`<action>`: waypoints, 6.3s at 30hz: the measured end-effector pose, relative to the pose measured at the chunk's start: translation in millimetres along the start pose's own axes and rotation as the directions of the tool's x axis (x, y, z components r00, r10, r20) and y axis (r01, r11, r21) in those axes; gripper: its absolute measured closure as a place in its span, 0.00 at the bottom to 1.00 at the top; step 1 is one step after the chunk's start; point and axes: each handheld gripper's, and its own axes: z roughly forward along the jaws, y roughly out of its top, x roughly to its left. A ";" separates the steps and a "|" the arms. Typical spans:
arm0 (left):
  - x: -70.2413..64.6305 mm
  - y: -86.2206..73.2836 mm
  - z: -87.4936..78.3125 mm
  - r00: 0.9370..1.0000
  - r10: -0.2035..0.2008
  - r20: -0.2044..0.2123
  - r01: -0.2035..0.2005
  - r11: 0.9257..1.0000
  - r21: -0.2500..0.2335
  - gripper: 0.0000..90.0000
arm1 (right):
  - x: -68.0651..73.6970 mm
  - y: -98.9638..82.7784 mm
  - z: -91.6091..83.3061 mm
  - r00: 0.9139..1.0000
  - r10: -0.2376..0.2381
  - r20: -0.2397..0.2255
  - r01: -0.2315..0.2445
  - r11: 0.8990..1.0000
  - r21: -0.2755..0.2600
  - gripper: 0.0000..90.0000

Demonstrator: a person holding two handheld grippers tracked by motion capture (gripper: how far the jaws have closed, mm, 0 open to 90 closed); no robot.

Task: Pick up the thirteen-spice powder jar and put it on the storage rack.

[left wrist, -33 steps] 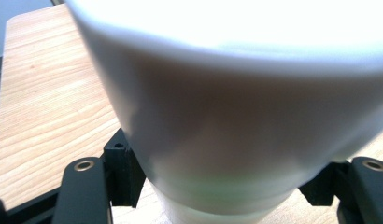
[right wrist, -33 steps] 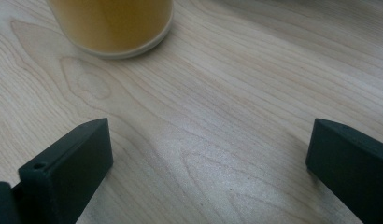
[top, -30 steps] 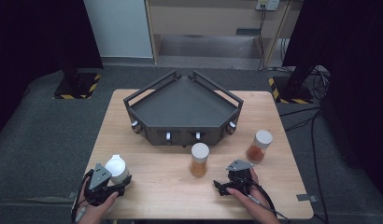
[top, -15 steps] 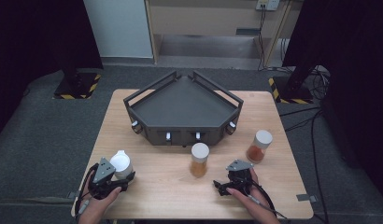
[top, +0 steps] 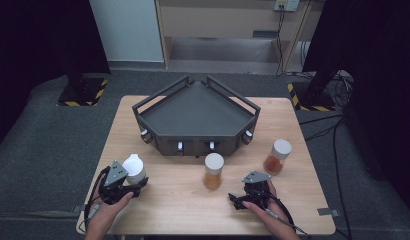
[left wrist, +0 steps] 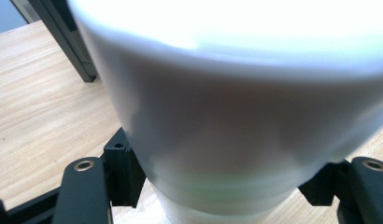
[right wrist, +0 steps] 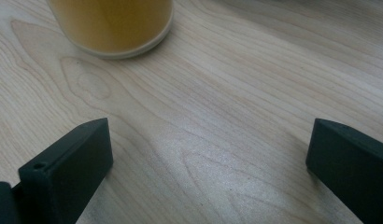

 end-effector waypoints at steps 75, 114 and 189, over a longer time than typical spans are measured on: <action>18.3 92.3 9.4 0.986 0.114 0.123 -0.110 0.993 -0.042 0.33 | -0.4 0.1 0.0 1.000 0.000 -0.002 0.000 1.000 0.000 0.01; 50.0 162.2 37.3 0.967 0.168 0.189 -0.151 0.984 -0.098 0.33 | -0.5 0.2 0.0 1.000 0.001 -0.003 -0.001 1.000 0.001 0.01; 81.6 173.3 116.0 0.982 0.076 0.170 -0.069 0.997 -0.046 0.33 | -0.6 0.0 0.0 1.000 0.001 -0.003 -0.001 1.000 0.000 0.01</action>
